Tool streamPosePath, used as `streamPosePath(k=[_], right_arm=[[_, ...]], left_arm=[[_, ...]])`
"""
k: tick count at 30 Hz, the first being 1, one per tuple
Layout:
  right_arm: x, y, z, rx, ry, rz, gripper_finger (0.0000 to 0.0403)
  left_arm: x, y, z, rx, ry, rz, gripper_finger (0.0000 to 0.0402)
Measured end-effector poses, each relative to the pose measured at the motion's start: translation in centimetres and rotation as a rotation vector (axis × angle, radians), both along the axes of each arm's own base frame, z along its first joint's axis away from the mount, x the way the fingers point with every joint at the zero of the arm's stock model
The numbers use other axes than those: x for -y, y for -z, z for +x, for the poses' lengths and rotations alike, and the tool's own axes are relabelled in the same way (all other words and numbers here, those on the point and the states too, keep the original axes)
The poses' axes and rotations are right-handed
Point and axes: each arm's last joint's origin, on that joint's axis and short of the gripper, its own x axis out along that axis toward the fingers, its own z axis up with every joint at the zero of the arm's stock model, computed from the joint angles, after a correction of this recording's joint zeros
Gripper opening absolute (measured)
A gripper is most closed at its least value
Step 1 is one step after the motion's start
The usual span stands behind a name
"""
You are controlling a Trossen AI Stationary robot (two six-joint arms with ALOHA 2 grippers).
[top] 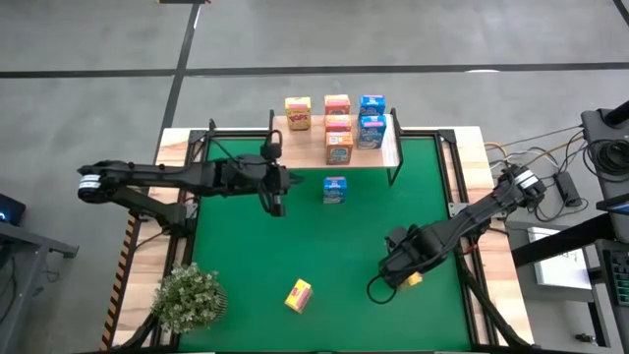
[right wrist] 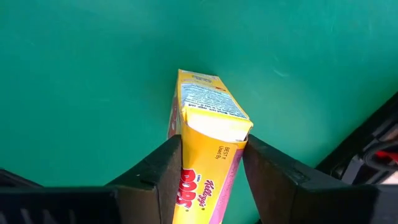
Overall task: Stack cereal on shelf
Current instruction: Put the right yellow cereal box on the shelf aligned with the other yellow cereal box
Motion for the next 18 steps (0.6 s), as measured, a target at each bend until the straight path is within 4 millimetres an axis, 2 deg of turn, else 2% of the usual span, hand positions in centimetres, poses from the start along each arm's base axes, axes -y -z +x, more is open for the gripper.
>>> streamPosePath(k=[8, 14, 18], right_arm=[[0.8, -3.0, -0.4, 0.187, -0.04, -0.092, 0.0153], [1.7, -5.3, -0.6, 0.388, -0.106, -0.272, 0.0153], [2.4, -6.4, 0.2, 0.513, -0.196, -0.379, 0.0153]], left_arm=[[0.2, -2.8, -2.3, 0.127, 0.013, 0.01, 0.0], [0.8, -3.6, -3.7, 0.178, 0.191, -0.054, 0.0], [1.3, -3.9, -3.9, 0.197, 0.328, -0.12, 0.0]])
